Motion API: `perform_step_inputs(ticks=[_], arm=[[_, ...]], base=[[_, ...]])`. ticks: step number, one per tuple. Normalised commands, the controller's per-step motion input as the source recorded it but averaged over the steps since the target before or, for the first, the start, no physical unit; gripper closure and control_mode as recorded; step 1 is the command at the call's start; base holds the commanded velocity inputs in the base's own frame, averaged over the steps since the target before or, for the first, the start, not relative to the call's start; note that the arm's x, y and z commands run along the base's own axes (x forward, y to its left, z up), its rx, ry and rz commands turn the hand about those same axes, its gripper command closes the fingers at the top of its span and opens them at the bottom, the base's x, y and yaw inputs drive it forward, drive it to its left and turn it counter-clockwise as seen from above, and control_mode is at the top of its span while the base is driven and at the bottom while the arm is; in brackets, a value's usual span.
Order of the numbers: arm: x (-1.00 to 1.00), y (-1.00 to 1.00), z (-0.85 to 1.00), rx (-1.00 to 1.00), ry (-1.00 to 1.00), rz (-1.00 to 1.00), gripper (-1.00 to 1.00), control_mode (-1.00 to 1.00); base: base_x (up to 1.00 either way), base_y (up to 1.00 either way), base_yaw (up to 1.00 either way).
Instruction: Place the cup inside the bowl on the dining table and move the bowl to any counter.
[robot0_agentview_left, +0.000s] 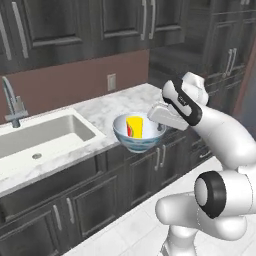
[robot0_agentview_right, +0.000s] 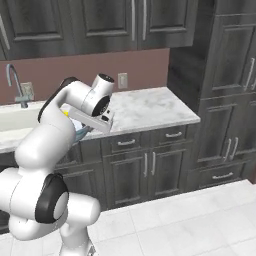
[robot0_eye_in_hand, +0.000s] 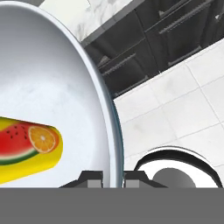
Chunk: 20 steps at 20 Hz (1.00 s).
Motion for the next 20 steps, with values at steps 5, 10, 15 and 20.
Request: perform_step_inputs(ticks=[5,10,15,20], arm=[[0.00,0.00,0.00,0.00,0.00,0.00,1.00,1.00],[0.00,0.00,0.00,0.00,0.00,0.00,1.00,1.00],[0.00,0.00,0.00,0.00,0.00,0.00,1.00,1.00],[0.00,0.00,0.00,0.00,0.00,0.00,1.00,1.00]], base=[[0.00,0.00,0.41],[0.00,0.00,0.41],[0.00,0.00,0.42],[0.00,0.00,0.37]])
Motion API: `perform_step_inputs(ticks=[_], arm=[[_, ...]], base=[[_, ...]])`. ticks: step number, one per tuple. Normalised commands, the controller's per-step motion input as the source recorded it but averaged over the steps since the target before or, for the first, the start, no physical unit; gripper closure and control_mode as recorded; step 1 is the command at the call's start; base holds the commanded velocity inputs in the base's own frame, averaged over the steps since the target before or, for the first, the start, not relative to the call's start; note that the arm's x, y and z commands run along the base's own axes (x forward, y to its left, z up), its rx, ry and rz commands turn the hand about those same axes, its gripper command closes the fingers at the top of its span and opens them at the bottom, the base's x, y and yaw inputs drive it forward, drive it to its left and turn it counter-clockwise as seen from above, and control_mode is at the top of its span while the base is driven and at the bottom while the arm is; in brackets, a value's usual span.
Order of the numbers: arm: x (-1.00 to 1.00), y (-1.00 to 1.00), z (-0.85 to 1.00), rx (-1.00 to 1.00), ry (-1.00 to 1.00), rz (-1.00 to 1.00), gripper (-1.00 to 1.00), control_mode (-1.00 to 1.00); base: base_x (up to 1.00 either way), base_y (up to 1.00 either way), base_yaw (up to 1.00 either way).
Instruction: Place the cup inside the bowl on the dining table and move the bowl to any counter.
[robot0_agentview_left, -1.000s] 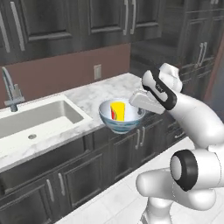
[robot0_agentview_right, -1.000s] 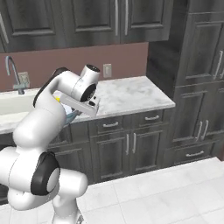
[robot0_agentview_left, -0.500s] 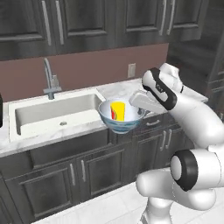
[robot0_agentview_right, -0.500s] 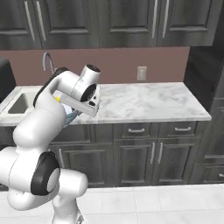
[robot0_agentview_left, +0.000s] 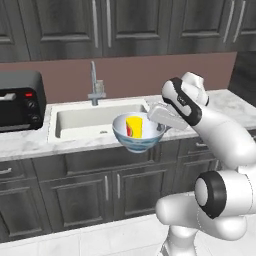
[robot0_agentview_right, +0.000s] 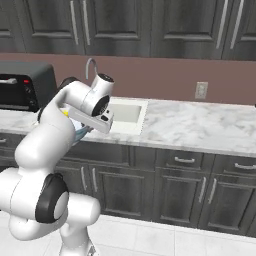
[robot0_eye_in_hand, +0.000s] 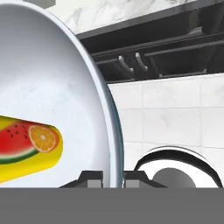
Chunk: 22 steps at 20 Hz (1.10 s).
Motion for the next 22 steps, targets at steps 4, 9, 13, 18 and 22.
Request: perform_step_inputs(ticks=[4,9,13,18,22], arm=[[0.00,0.00,0.00,0.00,0.00,0.00,1.00,1.00],[0.00,0.00,0.00,0.00,0.00,0.00,1.00,1.00],[0.00,0.00,0.00,0.00,0.00,0.00,1.00,1.00],[0.00,0.00,0.00,0.00,0.00,0.00,1.00,1.00],[0.00,0.00,0.00,0.00,0.00,0.00,1.00,1.00]], base=[[0.01,-0.10,0.16],[0.00,-0.21,0.06],[0.07,-0.30,0.02],[0.06,-0.36,0.00],[0.08,-0.48,0.00]])
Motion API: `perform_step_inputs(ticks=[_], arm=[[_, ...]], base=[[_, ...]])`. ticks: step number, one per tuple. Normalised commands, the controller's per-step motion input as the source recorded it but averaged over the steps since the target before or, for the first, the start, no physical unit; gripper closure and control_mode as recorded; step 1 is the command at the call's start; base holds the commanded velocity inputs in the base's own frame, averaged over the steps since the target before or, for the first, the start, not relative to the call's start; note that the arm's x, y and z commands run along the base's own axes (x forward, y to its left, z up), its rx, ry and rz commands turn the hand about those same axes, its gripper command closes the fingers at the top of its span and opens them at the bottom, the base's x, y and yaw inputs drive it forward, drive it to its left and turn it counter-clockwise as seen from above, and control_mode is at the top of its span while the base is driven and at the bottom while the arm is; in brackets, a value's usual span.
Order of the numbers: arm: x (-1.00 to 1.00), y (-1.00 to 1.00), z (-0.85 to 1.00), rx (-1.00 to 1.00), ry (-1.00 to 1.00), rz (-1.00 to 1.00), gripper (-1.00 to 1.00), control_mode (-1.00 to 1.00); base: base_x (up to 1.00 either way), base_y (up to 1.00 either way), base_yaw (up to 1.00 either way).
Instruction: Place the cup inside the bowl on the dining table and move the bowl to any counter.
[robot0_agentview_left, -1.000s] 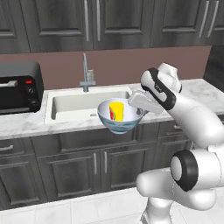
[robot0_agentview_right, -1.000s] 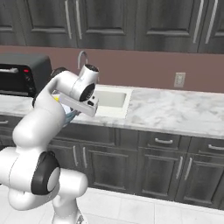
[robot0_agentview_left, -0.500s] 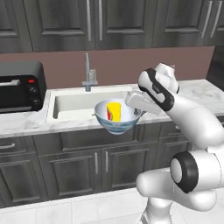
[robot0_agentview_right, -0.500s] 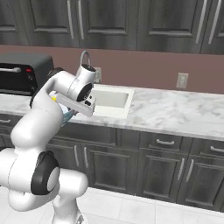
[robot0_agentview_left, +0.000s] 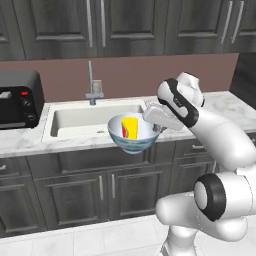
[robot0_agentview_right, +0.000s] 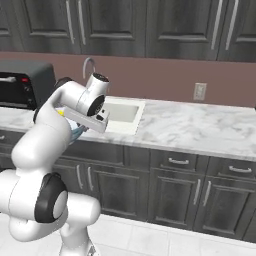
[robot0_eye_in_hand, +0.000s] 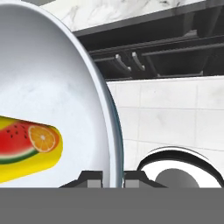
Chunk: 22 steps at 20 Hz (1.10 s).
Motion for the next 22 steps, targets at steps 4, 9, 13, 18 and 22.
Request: perform_step_inputs(ticks=[4,9,13,18,22], arm=[[0.00,0.00,0.00,0.00,0.00,0.00,1.00,1.00],[0.00,0.00,0.00,0.00,0.00,0.00,1.00,1.00],[0.00,0.00,0.00,0.00,0.00,0.00,1.00,1.00],[0.00,0.00,0.00,0.00,0.00,0.00,1.00,1.00],[0.00,0.00,0.00,0.00,0.00,0.00,1.00,1.00]], base=[[0.30,-0.55,0.00],[0.42,-0.59,0.00],[0.54,-0.55,0.00],[0.52,-0.48,0.00],[0.24,-0.44,0.00]])
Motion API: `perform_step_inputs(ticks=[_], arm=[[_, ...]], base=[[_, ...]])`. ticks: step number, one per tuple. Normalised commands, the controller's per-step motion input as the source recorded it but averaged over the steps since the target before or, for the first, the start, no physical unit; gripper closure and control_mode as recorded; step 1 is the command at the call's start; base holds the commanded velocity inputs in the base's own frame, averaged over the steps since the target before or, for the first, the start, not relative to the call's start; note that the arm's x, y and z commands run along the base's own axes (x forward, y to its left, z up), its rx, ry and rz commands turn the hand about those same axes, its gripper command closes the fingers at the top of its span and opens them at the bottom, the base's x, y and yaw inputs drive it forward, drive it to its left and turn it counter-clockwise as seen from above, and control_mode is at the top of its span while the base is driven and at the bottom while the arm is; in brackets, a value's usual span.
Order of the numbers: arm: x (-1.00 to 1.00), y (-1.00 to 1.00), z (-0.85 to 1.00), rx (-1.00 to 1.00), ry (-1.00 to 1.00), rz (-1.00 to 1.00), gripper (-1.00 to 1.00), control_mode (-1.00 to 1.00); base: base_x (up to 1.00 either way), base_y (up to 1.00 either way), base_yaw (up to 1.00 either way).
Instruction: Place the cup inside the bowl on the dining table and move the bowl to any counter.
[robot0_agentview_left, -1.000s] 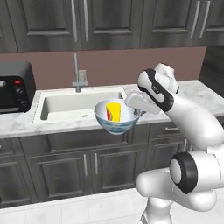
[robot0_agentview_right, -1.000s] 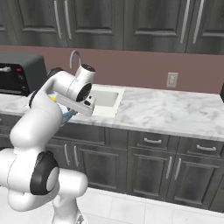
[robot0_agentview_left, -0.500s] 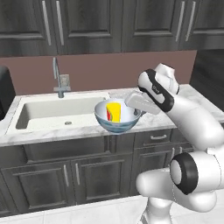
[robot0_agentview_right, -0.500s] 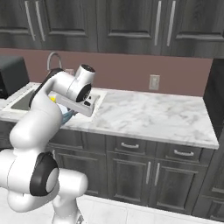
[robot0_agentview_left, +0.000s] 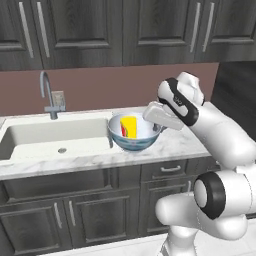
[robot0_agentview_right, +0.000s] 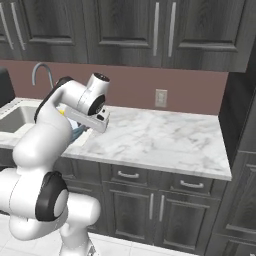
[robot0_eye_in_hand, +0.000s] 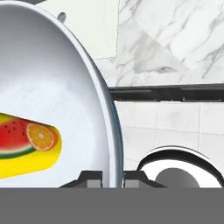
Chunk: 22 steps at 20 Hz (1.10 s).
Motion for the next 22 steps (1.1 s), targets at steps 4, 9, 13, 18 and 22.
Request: perform_step_inputs(ticks=[4,9,13,18,22], arm=[[0.00,0.00,0.00,0.00,0.00,0.00,1.00,1.00],[0.00,0.00,0.00,0.00,0.00,0.00,1.00,1.00],[0.00,0.00,0.00,0.00,0.00,0.00,1.00,1.00],[0.00,0.00,0.00,0.00,0.00,0.00,1.00,-1.00],[0.00,0.00,0.00,0.00,0.00,0.00,1.00,-1.00]], base=[[0.06,-0.21,0.00],[0.00,0.00,0.00],[0.00,0.00,0.00],[0.00,0.00,0.00],[0.00,0.00,0.00]])
